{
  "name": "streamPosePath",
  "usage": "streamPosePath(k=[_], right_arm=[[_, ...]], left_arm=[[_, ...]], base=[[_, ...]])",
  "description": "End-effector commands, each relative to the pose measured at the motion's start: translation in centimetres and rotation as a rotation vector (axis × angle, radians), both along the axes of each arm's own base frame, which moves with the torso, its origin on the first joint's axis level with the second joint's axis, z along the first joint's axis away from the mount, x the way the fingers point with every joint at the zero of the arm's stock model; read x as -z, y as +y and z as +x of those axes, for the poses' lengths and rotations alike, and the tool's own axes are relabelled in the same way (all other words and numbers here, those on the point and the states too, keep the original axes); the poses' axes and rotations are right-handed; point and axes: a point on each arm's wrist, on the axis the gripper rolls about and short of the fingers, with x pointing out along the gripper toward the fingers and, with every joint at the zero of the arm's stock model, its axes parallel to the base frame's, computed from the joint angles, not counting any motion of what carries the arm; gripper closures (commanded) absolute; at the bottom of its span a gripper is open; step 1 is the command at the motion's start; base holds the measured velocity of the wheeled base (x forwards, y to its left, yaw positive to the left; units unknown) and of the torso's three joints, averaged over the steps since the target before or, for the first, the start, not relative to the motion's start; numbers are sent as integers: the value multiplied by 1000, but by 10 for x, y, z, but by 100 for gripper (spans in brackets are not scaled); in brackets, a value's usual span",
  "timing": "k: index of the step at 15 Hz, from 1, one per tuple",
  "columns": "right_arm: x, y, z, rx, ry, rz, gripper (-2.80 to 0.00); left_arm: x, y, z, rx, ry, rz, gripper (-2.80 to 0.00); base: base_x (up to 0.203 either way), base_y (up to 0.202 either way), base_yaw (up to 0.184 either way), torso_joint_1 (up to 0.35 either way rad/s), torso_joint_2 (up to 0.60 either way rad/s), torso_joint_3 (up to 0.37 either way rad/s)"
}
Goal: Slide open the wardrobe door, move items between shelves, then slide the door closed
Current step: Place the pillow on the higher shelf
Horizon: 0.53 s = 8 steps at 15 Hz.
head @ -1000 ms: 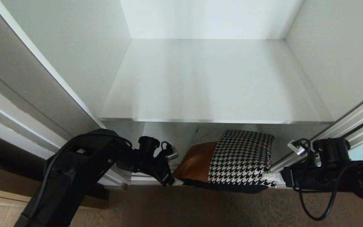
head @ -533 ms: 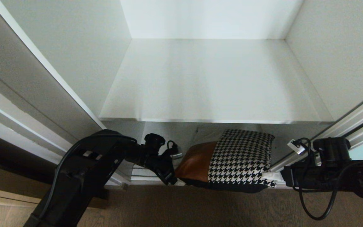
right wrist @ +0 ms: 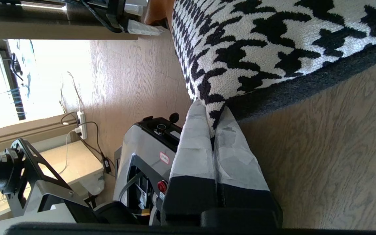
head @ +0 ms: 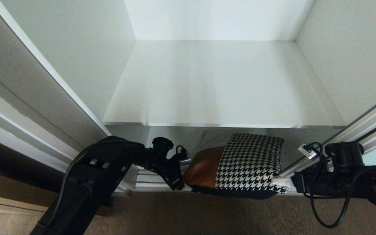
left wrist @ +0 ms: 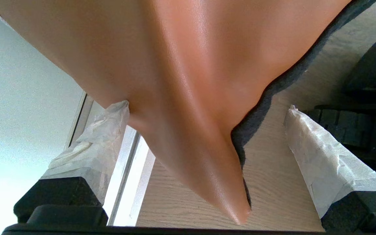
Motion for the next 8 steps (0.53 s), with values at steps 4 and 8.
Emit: streamPosePath(k=[4,8], right_arm=[[-3,0,-1,-11,-9,11,0],[-3,0,-2,-16,-10,14,0]], left_arm=[[0,-5,7,-37,-128,48,-280],[-1,-7,7,-48,-141,70,0]], base=[[0,0,0,0,0,0],[0,0,0,0,0,0]])
